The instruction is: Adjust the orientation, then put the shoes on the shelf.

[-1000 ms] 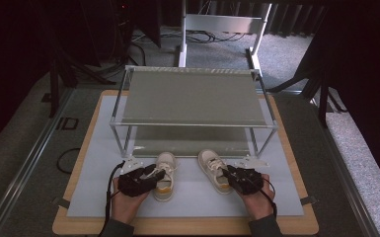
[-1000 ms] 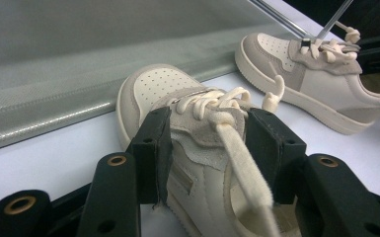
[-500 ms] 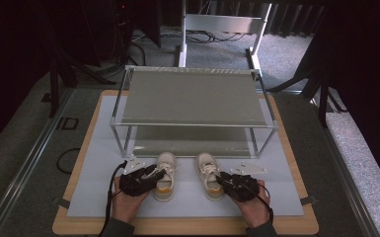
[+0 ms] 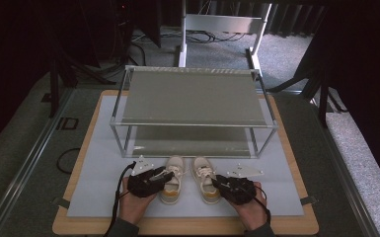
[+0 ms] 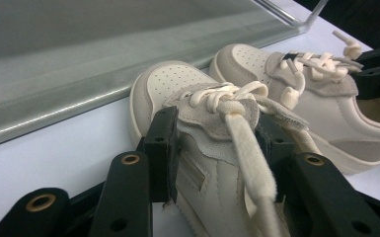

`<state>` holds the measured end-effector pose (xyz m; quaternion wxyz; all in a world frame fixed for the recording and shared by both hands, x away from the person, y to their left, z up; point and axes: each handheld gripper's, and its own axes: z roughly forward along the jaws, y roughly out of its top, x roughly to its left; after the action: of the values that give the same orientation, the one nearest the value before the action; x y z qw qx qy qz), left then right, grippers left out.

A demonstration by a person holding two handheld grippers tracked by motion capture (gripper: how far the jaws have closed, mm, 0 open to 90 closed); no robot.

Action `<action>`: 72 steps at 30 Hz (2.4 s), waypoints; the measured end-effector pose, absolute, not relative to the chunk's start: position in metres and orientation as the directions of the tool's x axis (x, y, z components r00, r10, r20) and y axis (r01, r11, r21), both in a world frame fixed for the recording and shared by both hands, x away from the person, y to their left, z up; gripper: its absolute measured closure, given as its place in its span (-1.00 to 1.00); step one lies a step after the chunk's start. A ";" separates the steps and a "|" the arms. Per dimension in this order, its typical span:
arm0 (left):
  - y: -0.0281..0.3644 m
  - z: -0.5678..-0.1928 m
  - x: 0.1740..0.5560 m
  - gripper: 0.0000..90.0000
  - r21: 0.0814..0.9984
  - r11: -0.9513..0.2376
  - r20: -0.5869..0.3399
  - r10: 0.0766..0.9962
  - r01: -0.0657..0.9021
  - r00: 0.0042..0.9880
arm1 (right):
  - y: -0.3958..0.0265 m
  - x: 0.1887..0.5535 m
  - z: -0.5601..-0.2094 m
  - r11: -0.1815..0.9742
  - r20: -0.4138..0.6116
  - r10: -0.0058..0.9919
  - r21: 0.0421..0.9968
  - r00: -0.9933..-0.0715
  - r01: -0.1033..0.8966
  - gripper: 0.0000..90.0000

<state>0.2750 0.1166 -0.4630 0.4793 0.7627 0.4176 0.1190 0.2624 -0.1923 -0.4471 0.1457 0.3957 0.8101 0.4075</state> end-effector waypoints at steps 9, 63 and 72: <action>0.110 -0.463 0.274 0.32 0.831 -0.206 -0.215 0.738 0.517 0.640 | -0.187 0.260 -0.447 0.361 0.088 0.750 0.776 -0.656 0.517 0.62; 0.102 -0.458 0.253 0.37 0.823 -0.244 -0.207 0.712 0.513 0.671 | -0.185 0.245 -0.448 0.326 0.177 0.698 0.784 -0.694 0.528 0.47; 0.099 -0.457 0.250 0.30 0.817 -0.244 -0.225 0.700 0.523 0.678 | -0.183 0.244 -0.447 0.319 0.208 0.683 0.777 -0.701 0.542 0.45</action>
<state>0.2501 0.0993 -0.4570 0.4748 0.7832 0.3905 0.0933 0.2440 -0.1835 -0.4472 0.0791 0.3788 0.8083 0.4437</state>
